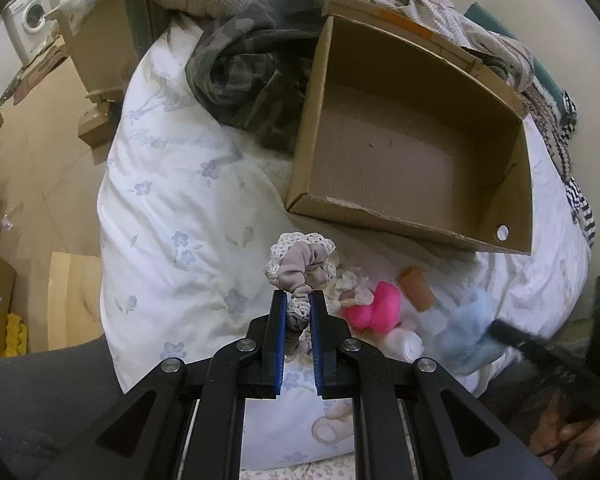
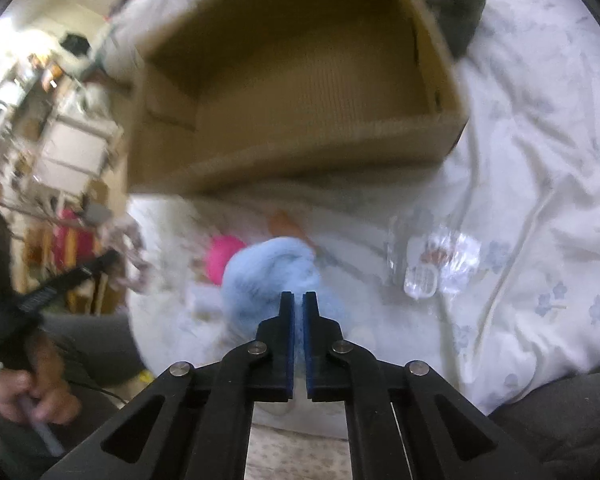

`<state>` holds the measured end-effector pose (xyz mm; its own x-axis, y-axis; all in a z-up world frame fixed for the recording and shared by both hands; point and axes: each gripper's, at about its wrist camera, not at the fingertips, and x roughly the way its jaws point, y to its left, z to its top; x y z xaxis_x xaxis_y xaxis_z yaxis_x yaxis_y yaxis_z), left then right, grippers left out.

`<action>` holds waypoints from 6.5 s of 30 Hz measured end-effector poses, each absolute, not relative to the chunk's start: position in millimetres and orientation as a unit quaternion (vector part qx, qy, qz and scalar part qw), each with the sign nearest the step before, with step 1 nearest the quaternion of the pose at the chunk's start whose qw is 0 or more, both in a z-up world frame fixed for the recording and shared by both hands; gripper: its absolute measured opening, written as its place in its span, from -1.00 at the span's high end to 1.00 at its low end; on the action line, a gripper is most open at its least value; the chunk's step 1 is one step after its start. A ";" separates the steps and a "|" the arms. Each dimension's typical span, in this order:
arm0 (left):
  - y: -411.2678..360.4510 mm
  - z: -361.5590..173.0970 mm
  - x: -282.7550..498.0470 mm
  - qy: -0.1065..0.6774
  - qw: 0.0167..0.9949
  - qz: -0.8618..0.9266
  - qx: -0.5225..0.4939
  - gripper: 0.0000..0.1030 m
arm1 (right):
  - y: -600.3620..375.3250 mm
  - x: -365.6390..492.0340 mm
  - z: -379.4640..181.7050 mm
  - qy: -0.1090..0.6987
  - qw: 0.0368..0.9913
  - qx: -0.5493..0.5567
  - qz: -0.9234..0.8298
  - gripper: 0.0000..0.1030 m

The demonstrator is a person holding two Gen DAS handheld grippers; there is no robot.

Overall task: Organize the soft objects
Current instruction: 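Grasp the beige scrunchie with the left tool while the right tool grasps the blue sock bundle, then carry the scrunchie and blue socks into the box and open both tools, then withdraw both tools from the box toward the remaining items on the bed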

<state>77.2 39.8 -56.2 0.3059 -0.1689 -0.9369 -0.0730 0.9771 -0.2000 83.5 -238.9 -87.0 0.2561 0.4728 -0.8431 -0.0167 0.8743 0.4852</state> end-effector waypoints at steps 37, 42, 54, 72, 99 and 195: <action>-3.4 53.9 149.3 0.438 0.896 -0.056 -0.057 0.80 | -276.5 160.9 25.8 0.408 0.857 0.242 0.202 0.90; -15.7 28.1 159.8 0.431 0.899 -0.068 -0.048 0.80 | -279.0 171.5 -9.7 0.427 0.848 0.253 0.186 0.90; -17.6 -15.1 171.6 0.464 0.882 -0.061 -0.058 0.80 | -276.4 180.9 -49.6 0.487 0.828 0.229 0.156 0.90; -25.7 -39.1 173.6 0.498 0.864 -0.063 -0.037 0.80 | -258.2 189.9 -66.3 0.528 0.811 0.205 0.149 0.89; -32.8 -33.9 170.2 0.486 0.872 -0.059 -0.021 -0.28 | -247.7 191.8 -52.9 0.500 0.839 0.172 0.131 -0.48; -5.9 -109.2 143.3 0.625 0.777 -0.039 -0.062 0.75 | -261.1 131.7 -156.5 0.684 0.725 0.073 0.042 -1.00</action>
